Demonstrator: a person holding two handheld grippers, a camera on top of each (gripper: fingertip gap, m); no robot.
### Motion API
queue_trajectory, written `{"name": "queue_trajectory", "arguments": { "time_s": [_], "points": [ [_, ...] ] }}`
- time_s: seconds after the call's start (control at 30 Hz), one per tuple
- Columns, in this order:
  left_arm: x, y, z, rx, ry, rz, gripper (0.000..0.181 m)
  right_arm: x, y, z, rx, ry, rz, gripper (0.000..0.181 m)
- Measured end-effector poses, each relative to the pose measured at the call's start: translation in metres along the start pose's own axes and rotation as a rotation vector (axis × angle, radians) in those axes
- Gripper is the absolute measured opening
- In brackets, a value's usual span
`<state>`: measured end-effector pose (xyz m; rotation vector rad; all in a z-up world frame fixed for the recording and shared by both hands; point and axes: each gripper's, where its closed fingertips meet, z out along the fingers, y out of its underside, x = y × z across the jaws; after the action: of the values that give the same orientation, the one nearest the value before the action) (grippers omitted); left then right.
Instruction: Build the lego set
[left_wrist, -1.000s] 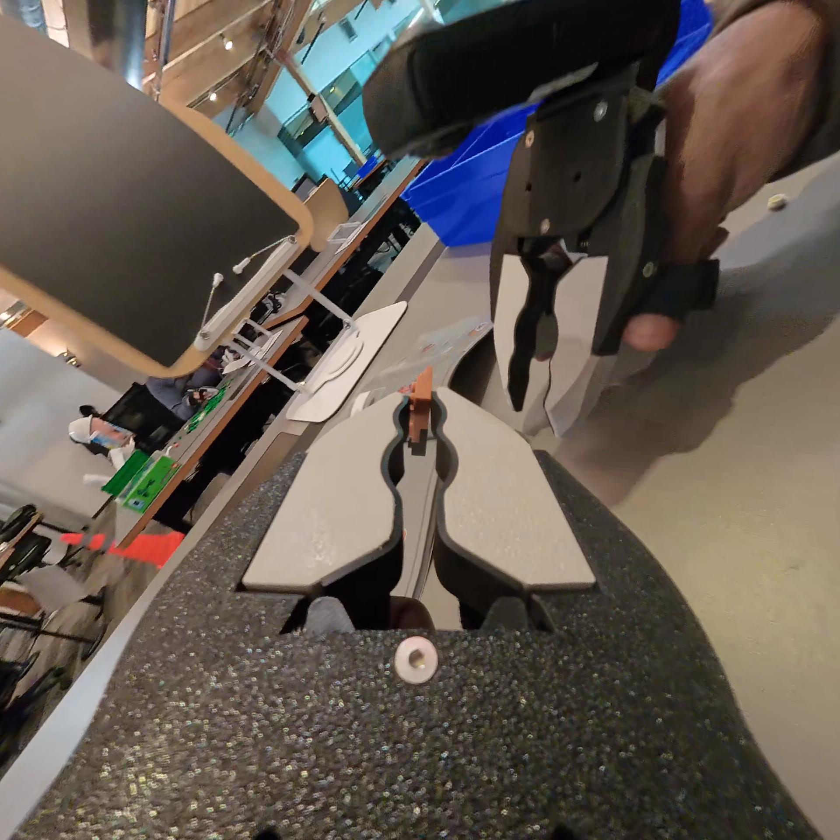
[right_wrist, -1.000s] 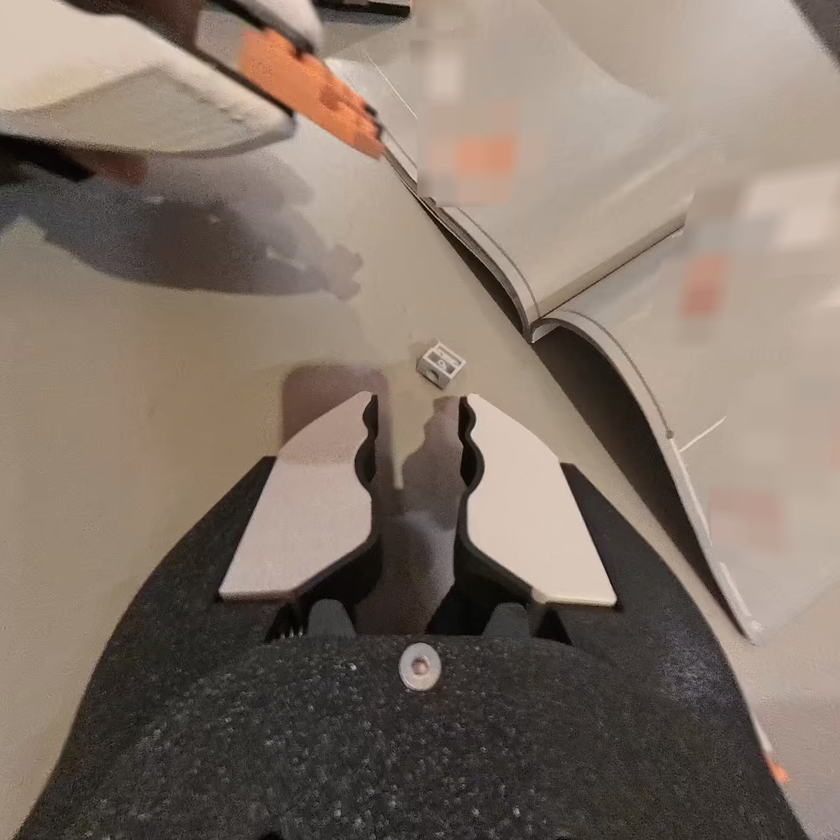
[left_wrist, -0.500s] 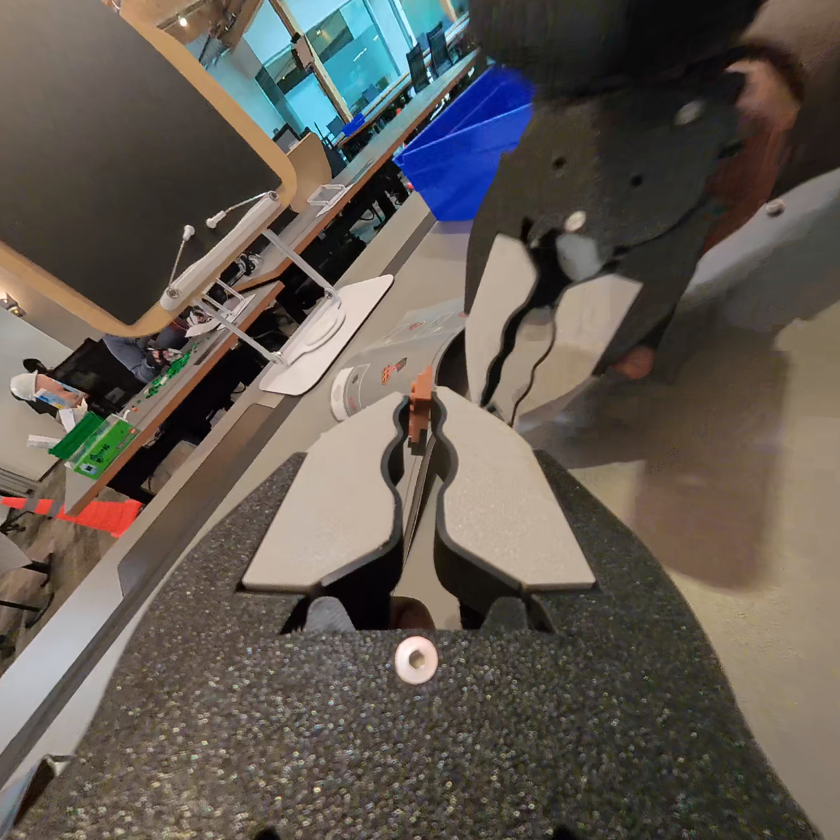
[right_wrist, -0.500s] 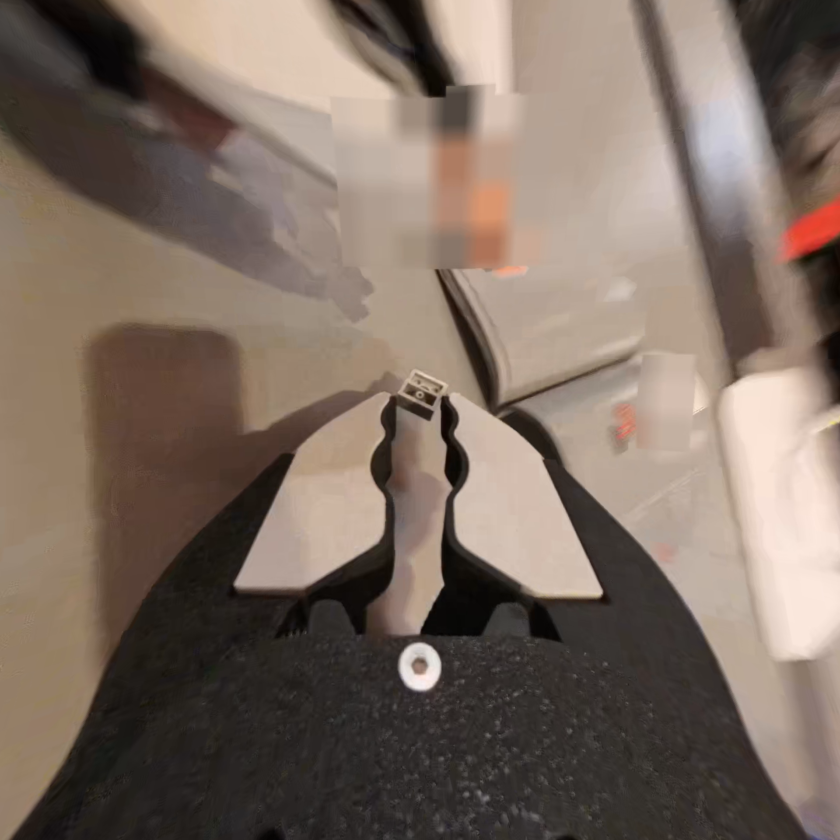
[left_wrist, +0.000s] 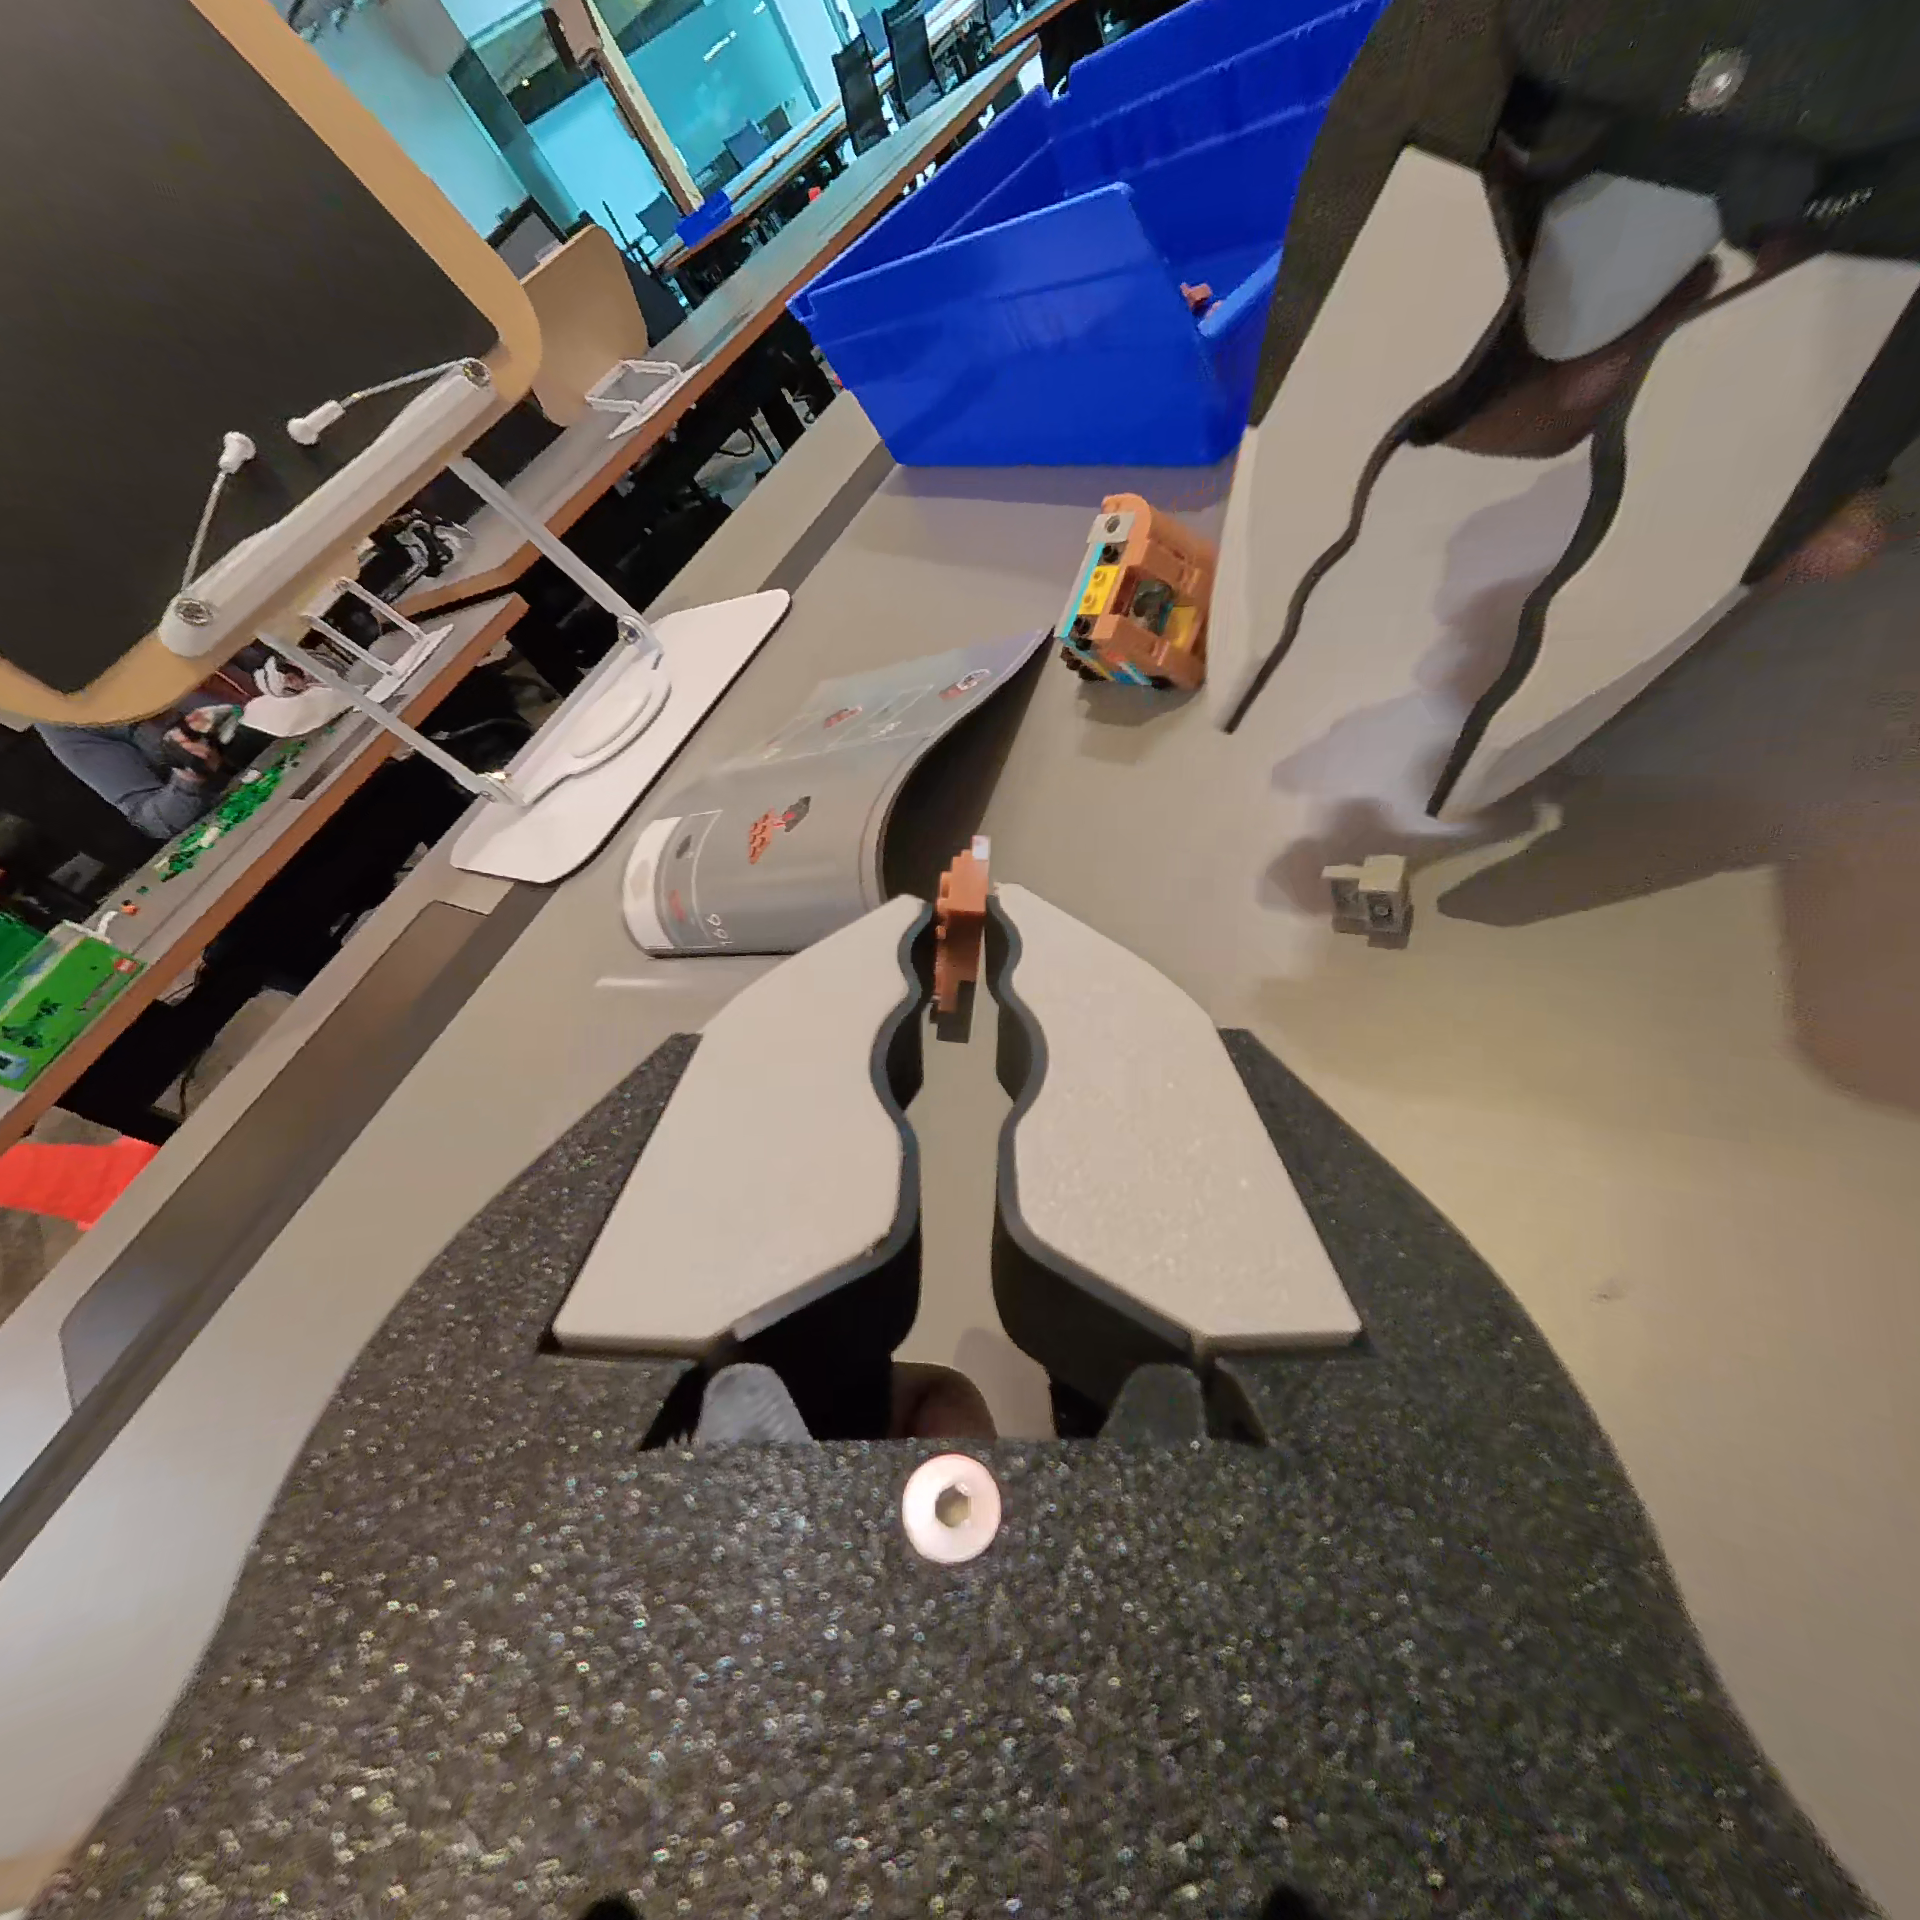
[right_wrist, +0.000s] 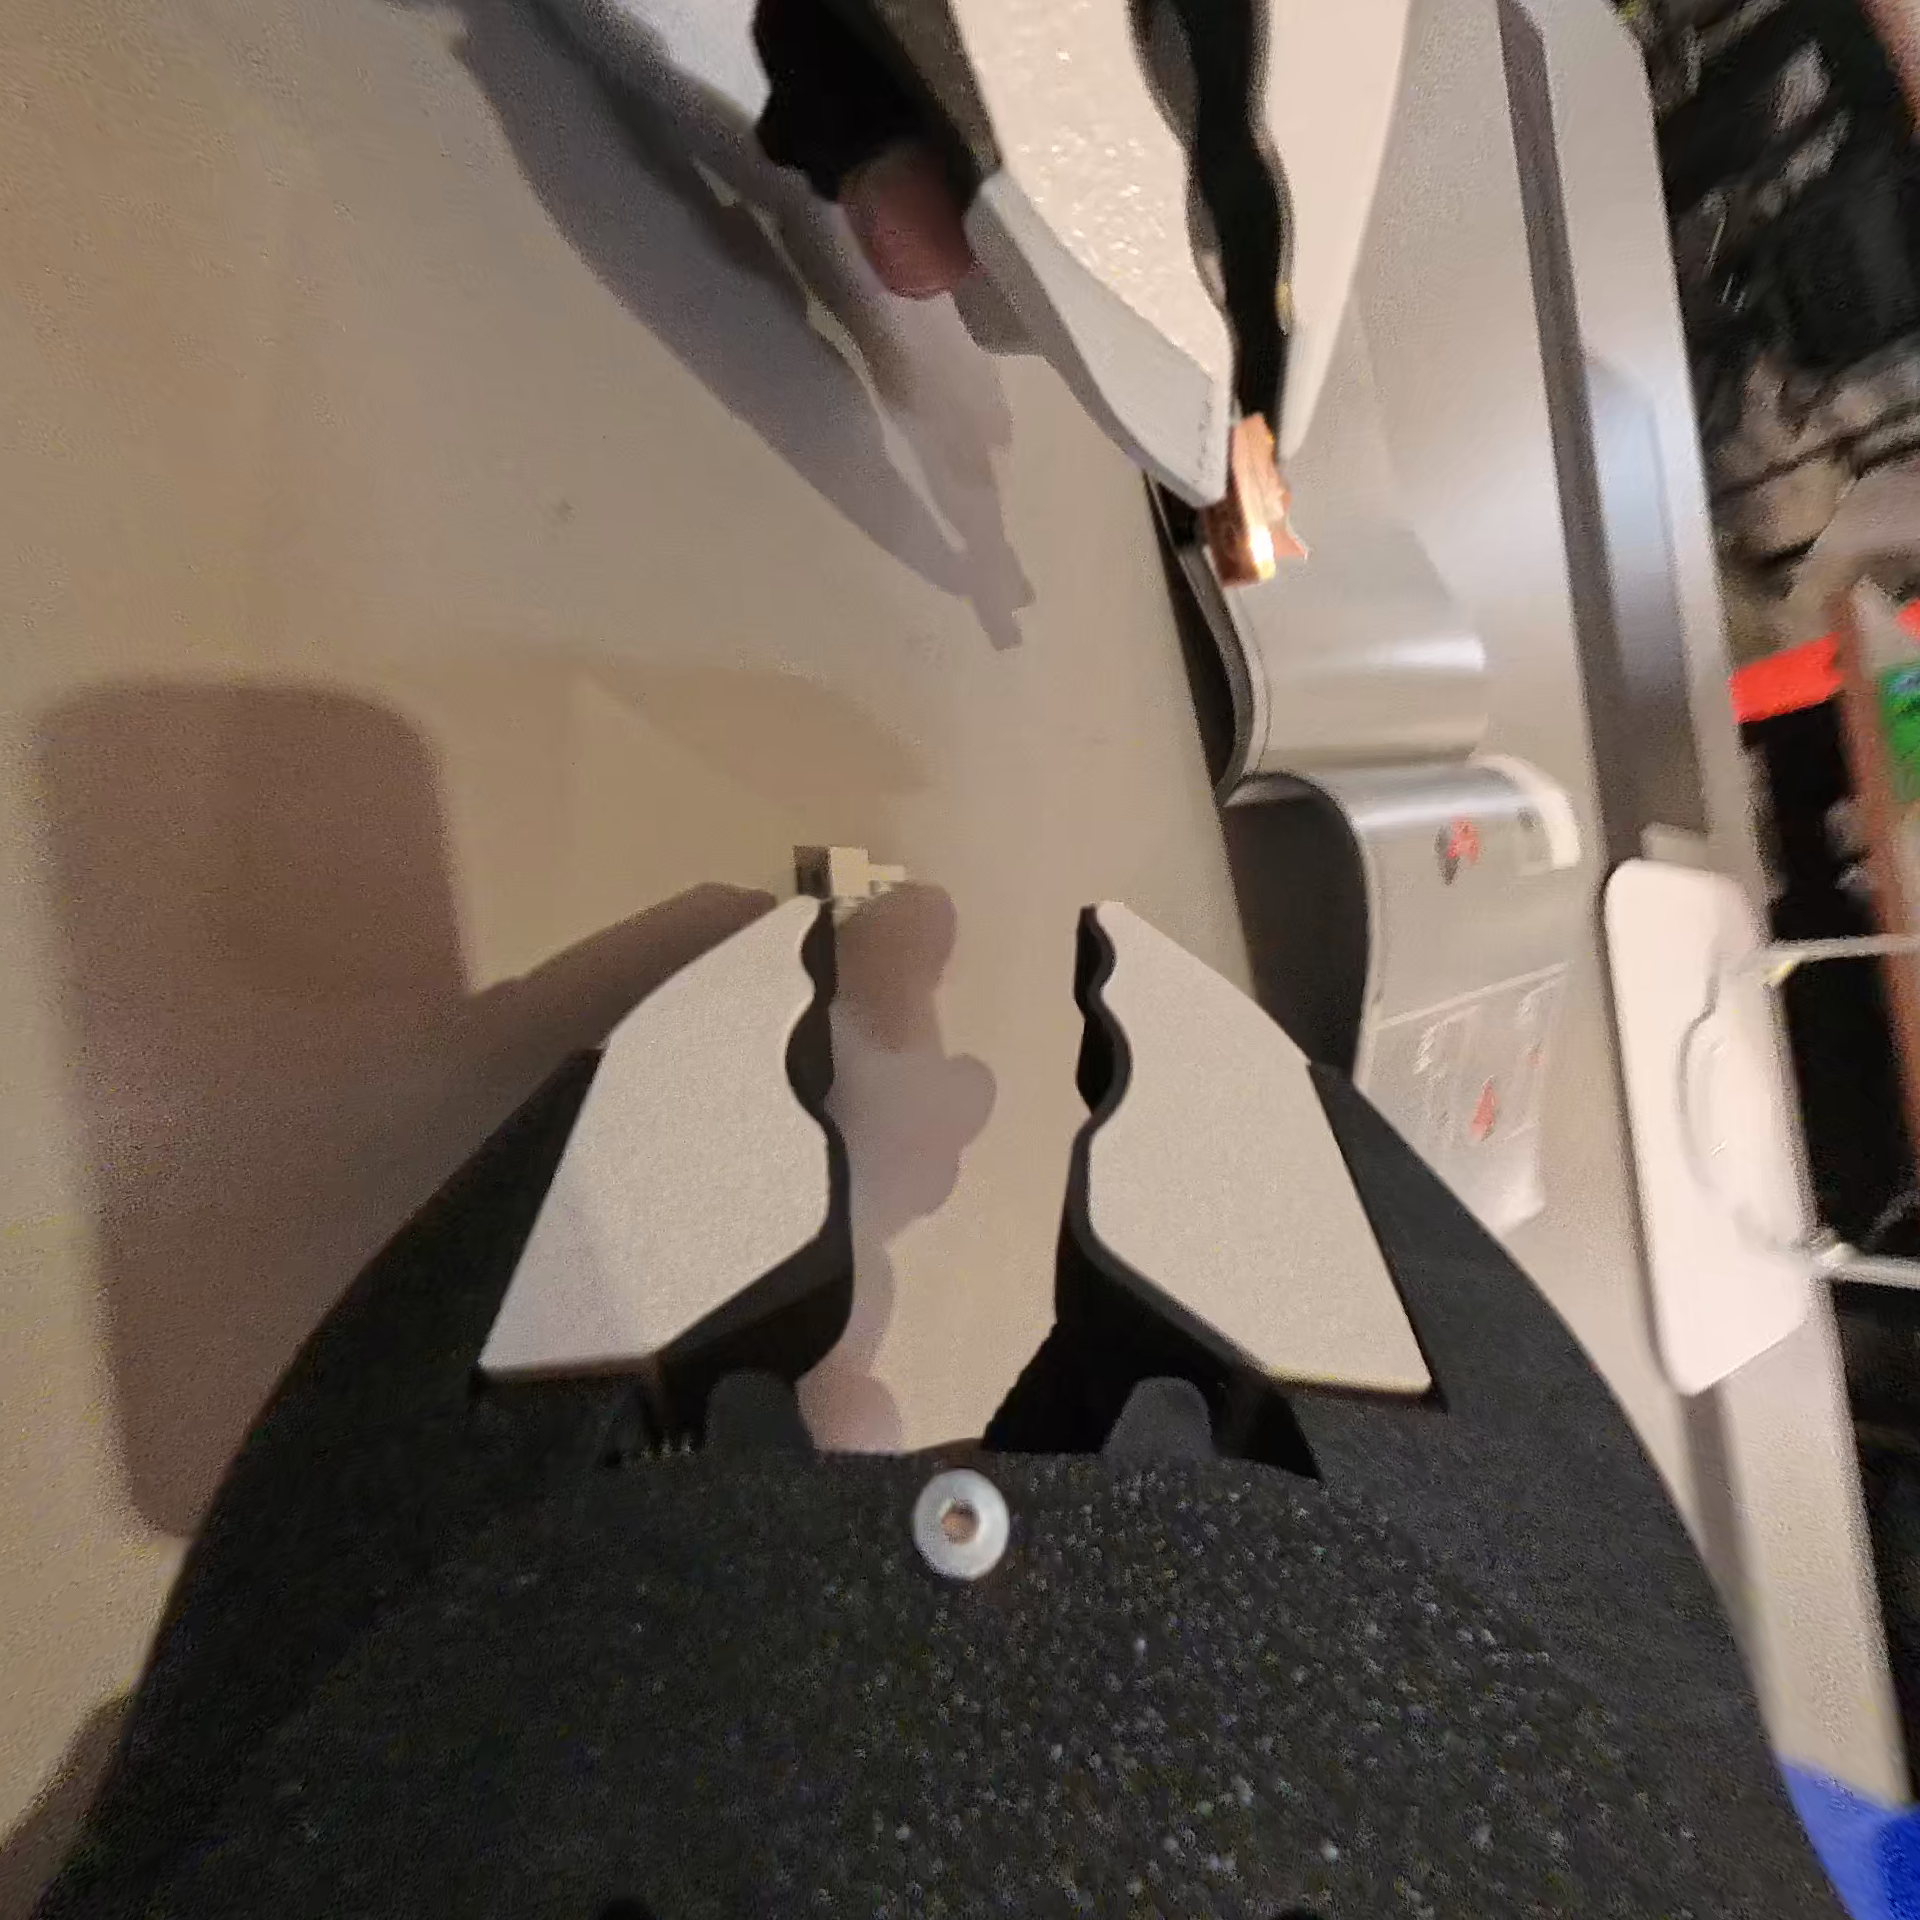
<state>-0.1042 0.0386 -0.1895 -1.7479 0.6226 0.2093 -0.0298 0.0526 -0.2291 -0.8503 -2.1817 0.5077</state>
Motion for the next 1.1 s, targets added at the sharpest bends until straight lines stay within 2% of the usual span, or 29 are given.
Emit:
{"name": "queue_trajectory", "arguments": {
  "time_s": [0.13, 0.23, 0.33, 0.47, 0.57, 0.67, 0.73, 0.8, 0.87, 0.97, 1.1],
  "points": [
    [0.009, -0.001, 0.001, -0.003, 0.024, -0.004, 0.009, -0.008, 0.008, -0.006, -0.044, -0.001, 0.31, 0.031],
    [0.013, -0.002, 0.002, -0.007, 0.039, 0.0, 0.009, -0.014, 0.001, -0.002, -0.026, -0.032, 0.551, 0.028],
    [0.015, -0.002, 0.002, -0.012, 0.046, 0.009, 0.009, -0.013, 0.001, 0.006, -0.049, 0.001, 0.642, 0.027],
    [0.015, -0.003, 0.001, -0.005, 0.047, 0.005, 0.008, -0.022, 0.003, 0.021, -0.108, -0.023, 0.606, 0.025],
    [0.016, -0.004, 0.001, -0.006, 0.049, 0.007, 0.009, -0.024, -0.003, 0.027, -0.126, -0.032, 0.491, 0.015],
    [0.016, -0.004, 0.001, -0.012, 0.049, 0.012, 0.009, -0.019, -0.007, 0.026, -0.147, -0.004, 0.215, 0.014],
    [0.017, -0.004, 0.001, -0.015, 0.048, 0.019, 0.009, -0.026, -0.008, 0.023, -0.164, -0.026, -0.062, 0.015],
    [0.017, -0.004, 0.001, -0.017, 0.05, 0.023, 0.009, -0.034, -0.003, 0.019, -0.198, -0.049, -0.226, 0.016],
    [0.018, -0.004, 0.001, -0.015, 0.055, 0.027, 0.008, -0.038, -0.003, 0.014, -0.163, -0.083, -0.214, 0.024],
    [0.021, -0.006, 0.0, -0.005, 0.069, 0.044, 0.008, -0.04, -0.004, 0.004, -0.092, -0.155, -0.032, 0.042],
    [0.029, -0.013, -0.001, 0.04, 0.103, 0.082, 0.008, -0.033, -0.002, -0.006, -0.016, -0.168, 0.201, 0.041]
  ]
}}
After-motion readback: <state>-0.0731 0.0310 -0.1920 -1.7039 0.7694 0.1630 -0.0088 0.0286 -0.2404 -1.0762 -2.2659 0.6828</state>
